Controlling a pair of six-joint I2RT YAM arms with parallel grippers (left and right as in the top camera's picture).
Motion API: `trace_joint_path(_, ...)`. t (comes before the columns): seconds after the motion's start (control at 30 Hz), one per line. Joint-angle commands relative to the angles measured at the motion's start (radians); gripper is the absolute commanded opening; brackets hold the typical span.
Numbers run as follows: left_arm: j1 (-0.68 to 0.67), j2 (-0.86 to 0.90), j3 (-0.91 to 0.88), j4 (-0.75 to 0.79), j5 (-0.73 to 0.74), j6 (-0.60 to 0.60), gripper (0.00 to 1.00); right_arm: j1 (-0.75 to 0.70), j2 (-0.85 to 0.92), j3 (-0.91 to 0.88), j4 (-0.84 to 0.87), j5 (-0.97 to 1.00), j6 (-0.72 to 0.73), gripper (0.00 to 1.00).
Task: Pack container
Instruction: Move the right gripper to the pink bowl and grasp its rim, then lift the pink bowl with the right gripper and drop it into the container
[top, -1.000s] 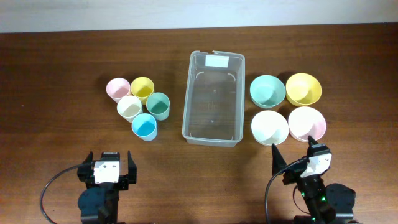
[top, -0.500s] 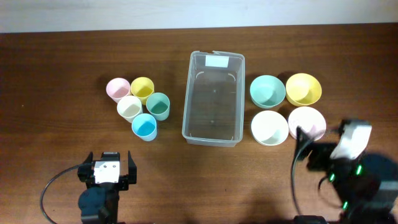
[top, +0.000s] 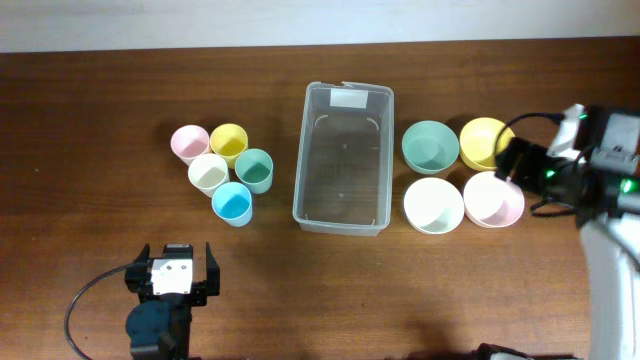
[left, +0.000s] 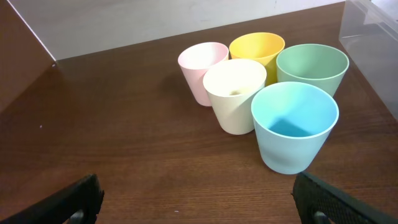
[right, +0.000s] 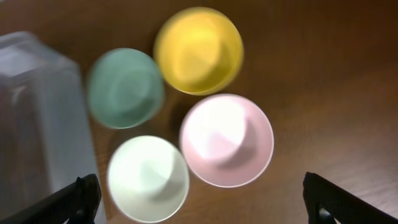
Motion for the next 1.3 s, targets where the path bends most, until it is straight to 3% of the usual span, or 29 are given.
trace_joint_path(0.0, -0.005, -0.01, -0.006, 0.003, 0.014, -0.009, 1.0, -0.122, 0.112, 0.014, -0.005, -0.171, 0.035, 0.99)
trace_joint_path(0.17, -0.005, -0.01, -0.006, 0.003, 0.014, -0.009, 1.0, -0.204, 0.263, 0.014, -0.023, -0.198, 0.019, 1.0)
trace_joint_path(0.47, -0.005, -0.01, -0.006, 0.003, 0.014, -0.009, 1.0, -0.197, 0.455, -0.006, -0.034, -0.196, -0.021, 0.8)
trace_joint_path(0.9, -0.005, -0.01, -0.006, 0.003, 0.014, -0.009, 1.0, -0.197, 0.483, -0.138, 0.082, -0.196, 0.005, 0.77)
trace_joint_path(1.07, -0.005, -0.01, -0.006, 0.003, 0.014, -0.009, 1.0, -0.197, 0.483, -0.189, 0.133, -0.195, 0.013, 0.42)
trace_joint_path(1.13, -0.005, -0.01, -0.006, 0.003, 0.014, -0.009, 1.0, -0.197, 0.482, -0.19, 0.131, -0.196, 0.013, 0.18)
trace_joint_path(1.17, -0.005, -0.01, -0.006, 0.003, 0.014, -0.009, 1.0, -0.197, 0.48, -0.19, 0.128, -0.196, 0.014, 0.12)
trace_joint_path(1.27, -0.005, -0.01, -0.006, 0.003, 0.014, -0.009, 1.0, -0.197, 0.457, -0.189, 0.111, -0.196, 0.016, 0.05)
